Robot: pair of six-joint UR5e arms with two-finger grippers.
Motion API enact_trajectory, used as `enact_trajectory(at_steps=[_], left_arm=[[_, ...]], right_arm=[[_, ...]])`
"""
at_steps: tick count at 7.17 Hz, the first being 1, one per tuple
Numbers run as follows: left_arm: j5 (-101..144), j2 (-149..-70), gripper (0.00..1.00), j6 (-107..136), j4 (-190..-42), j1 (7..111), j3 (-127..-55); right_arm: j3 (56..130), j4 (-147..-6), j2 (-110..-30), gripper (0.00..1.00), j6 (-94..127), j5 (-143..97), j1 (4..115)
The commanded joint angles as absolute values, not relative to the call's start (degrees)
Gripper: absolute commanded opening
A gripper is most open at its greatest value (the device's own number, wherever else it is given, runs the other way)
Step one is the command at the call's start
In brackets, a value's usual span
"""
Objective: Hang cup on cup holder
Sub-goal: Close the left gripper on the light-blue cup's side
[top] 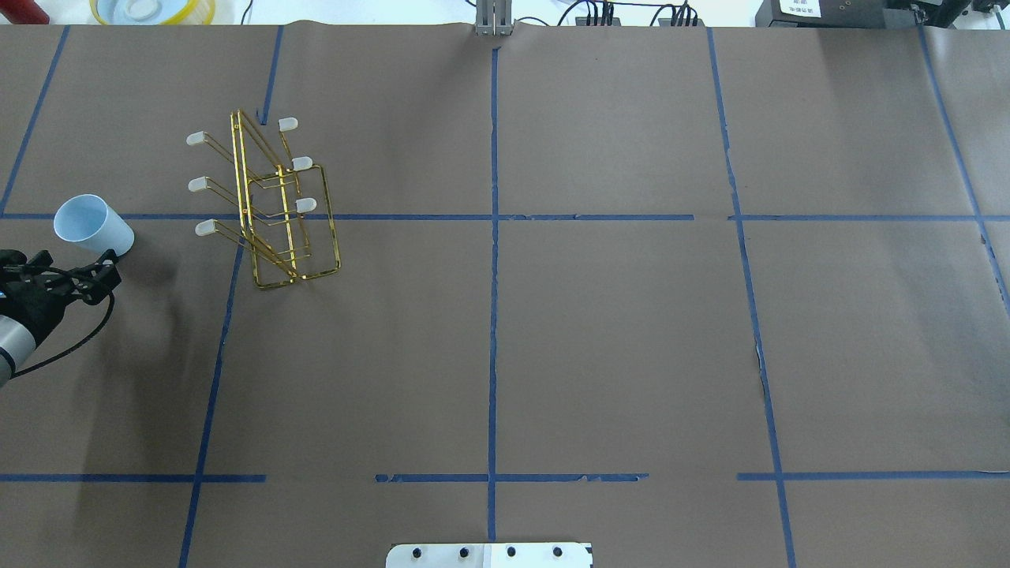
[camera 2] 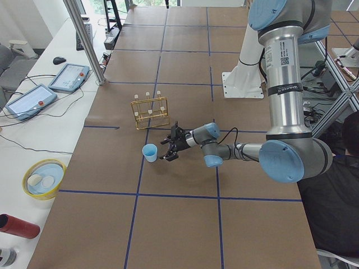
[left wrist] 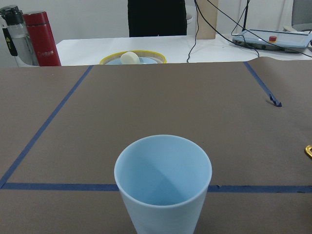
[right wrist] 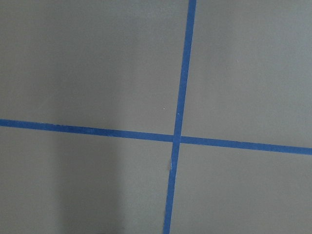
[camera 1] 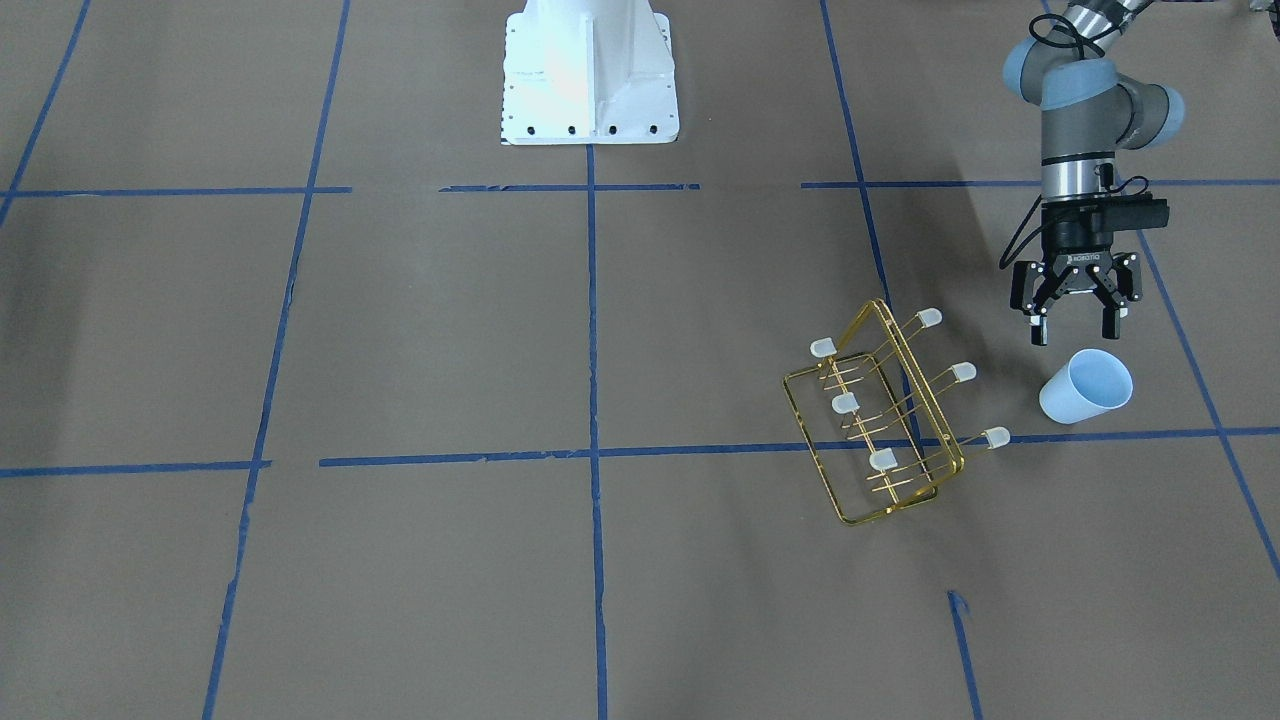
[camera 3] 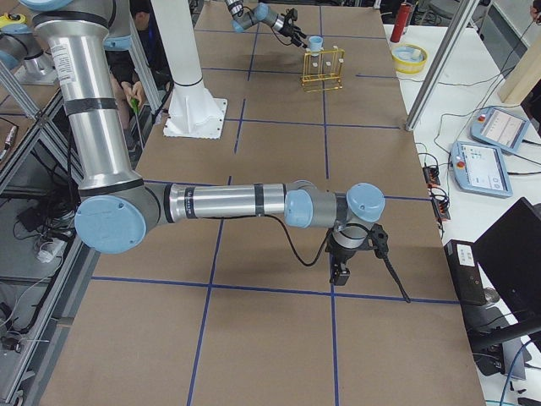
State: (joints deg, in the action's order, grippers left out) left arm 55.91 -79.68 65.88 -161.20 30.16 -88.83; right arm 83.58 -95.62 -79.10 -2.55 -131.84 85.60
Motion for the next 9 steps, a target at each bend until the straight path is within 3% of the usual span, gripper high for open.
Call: enact_trajectory(at_steps=[1, 9], left_arm=[[58.1, -82.3, 0.98, 63.3, -162.9, 32.4, -85.8], [63.1, -90.2, 0.98, 58.8, -170.5, 38.1, -73.2]], right_arm=[[83.6, -95.6, -79.1, 1.00, -2.5, -131.8, 85.6], [83.6, -95.6, -79.1, 1.00, -2.5, -131.8, 85.6]])
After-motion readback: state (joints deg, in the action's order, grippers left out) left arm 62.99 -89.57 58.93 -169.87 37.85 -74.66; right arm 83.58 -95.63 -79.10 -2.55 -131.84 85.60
